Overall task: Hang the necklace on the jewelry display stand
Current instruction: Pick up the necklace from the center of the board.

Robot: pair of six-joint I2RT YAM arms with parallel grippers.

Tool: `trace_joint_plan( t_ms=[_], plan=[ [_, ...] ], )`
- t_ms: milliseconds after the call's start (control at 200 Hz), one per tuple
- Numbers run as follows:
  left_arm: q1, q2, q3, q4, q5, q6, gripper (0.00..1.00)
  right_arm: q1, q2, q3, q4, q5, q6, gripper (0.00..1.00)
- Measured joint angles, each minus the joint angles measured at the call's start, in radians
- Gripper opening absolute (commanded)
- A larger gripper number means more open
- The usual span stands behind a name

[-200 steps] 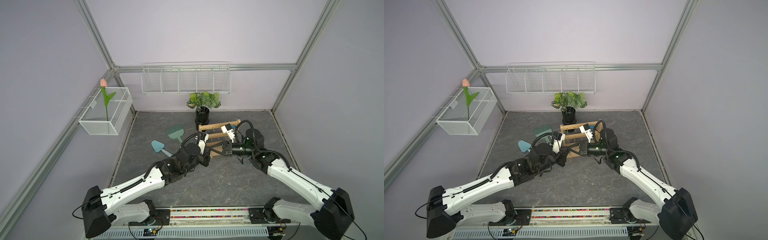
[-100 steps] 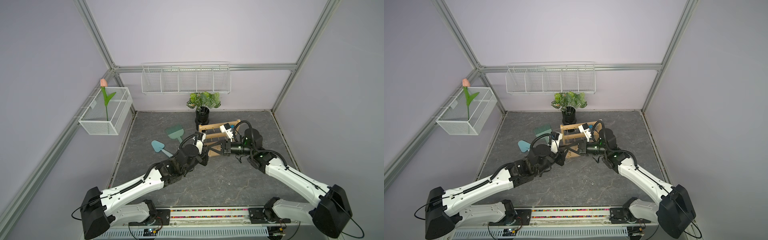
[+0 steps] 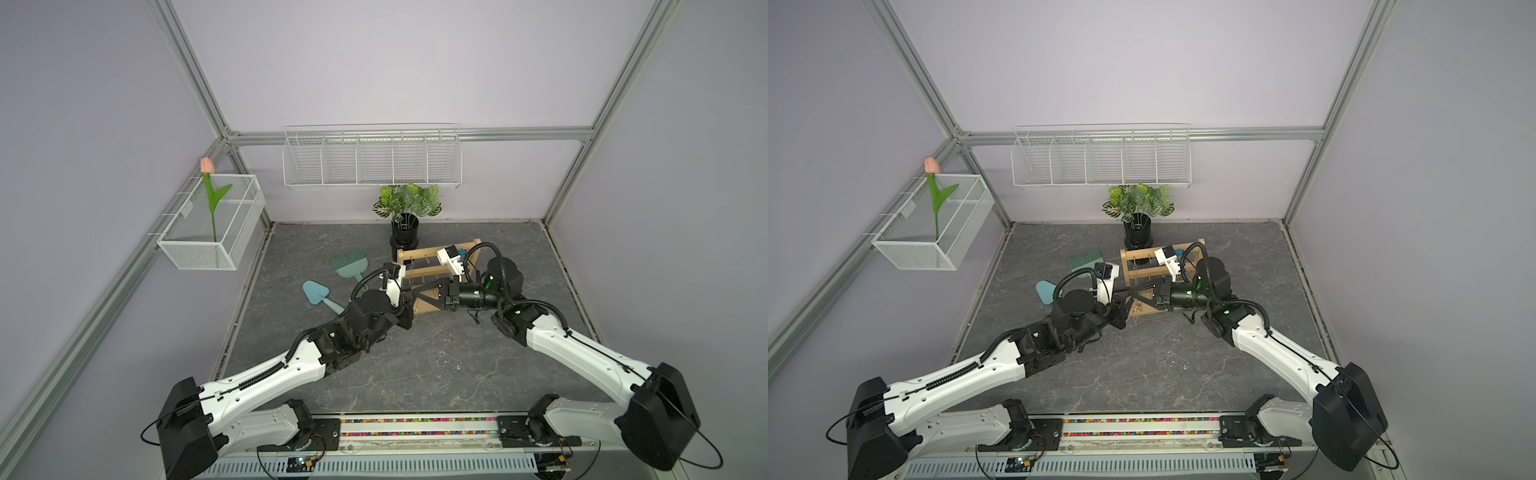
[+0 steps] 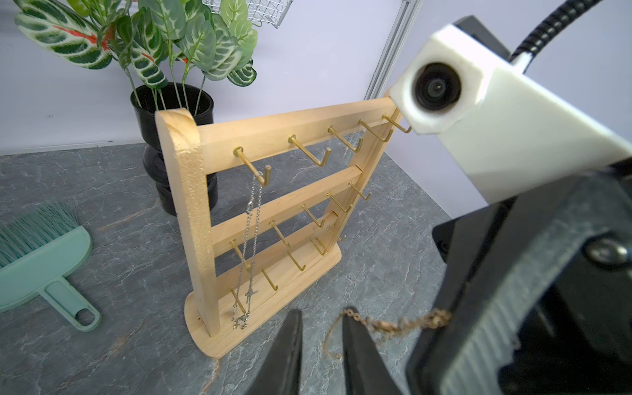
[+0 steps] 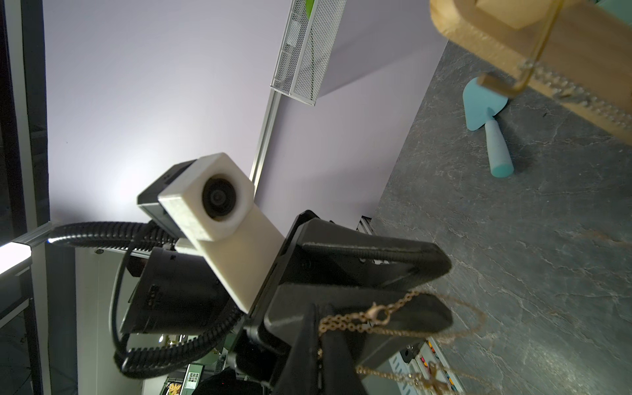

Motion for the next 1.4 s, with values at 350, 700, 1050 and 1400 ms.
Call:
trace_joint_plan(
  t_ms=[350, 700, 1050, 1400],
  plan=[
    [0.0, -0.002, -0.018, 0.042, 0.016, -0.003, 0.29, 0.002, 0.017, -0.001, 0.084, -0.012, 0.063, 0.07],
    [0.0, -0.002, -0.02, 0.061, 0.022, 0.002, 0.14, 0.003, 0.019, -0.002, 0.097, -0.013, 0.071, 0.08],
    [0.006, -0.002, -0.02, 0.079, 0.011, 0.004, 0.04, 0.003, 0.019, -0.022, 0.086, -0.024, 0.071, 0.08],
    [0.008, -0.006, -0.022, 0.087, 0.01, 0.005, 0.0, 0.002, 0.019, -0.034, 0.09, -0.027, 0.08, 0.17]
  ],
)
